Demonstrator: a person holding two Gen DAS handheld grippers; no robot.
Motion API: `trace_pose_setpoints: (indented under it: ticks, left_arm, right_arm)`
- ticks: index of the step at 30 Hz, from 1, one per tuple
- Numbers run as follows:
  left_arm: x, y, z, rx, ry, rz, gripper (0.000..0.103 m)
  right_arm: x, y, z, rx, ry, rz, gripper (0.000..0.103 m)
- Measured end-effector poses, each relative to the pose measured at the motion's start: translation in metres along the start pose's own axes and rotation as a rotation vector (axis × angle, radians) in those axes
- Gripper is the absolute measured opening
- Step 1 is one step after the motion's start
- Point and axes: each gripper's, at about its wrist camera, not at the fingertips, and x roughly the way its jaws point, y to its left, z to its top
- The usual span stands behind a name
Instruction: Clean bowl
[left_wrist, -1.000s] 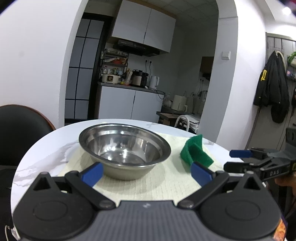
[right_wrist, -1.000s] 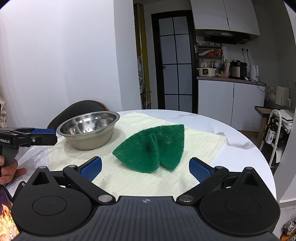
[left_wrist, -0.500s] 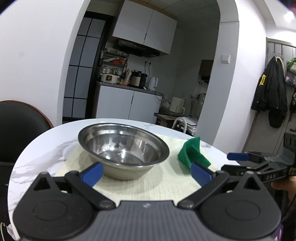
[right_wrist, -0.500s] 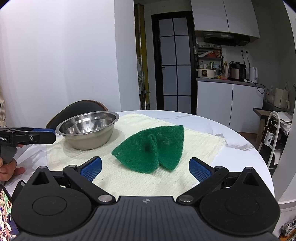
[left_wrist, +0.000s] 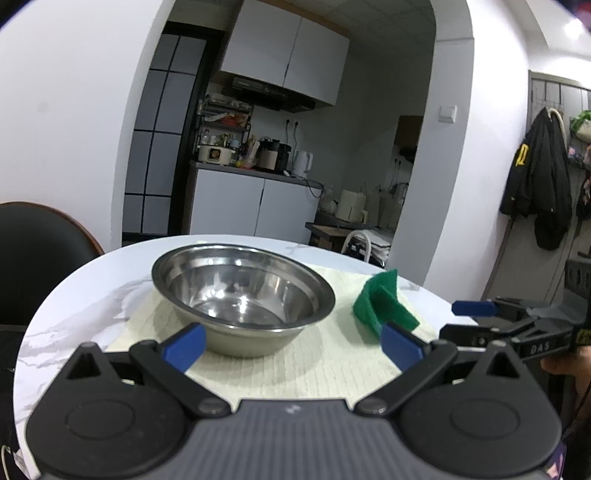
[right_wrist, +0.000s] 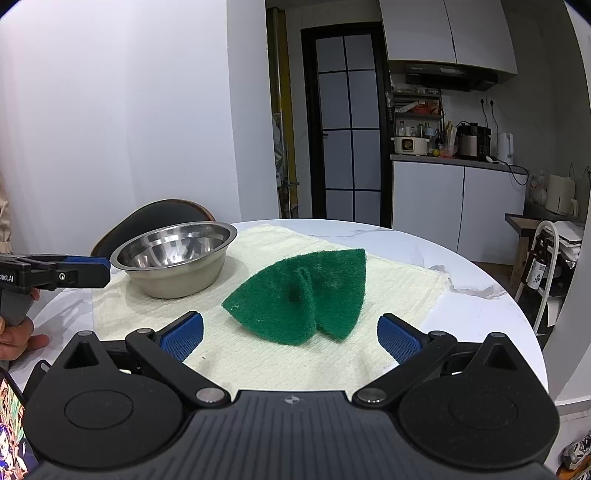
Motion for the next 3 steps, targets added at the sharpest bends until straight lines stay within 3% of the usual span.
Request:
trace_pose_setpoints:
  ticks: [3]
  left_arm:
    - [0.003, -0.0069, 0.0005, 0.047, 0.014, 0.005, 0.102]
  right_arm:
    - [0.0001, -0.0009, 0.0002, 0.002, 0.0, -0.002, 0.103]
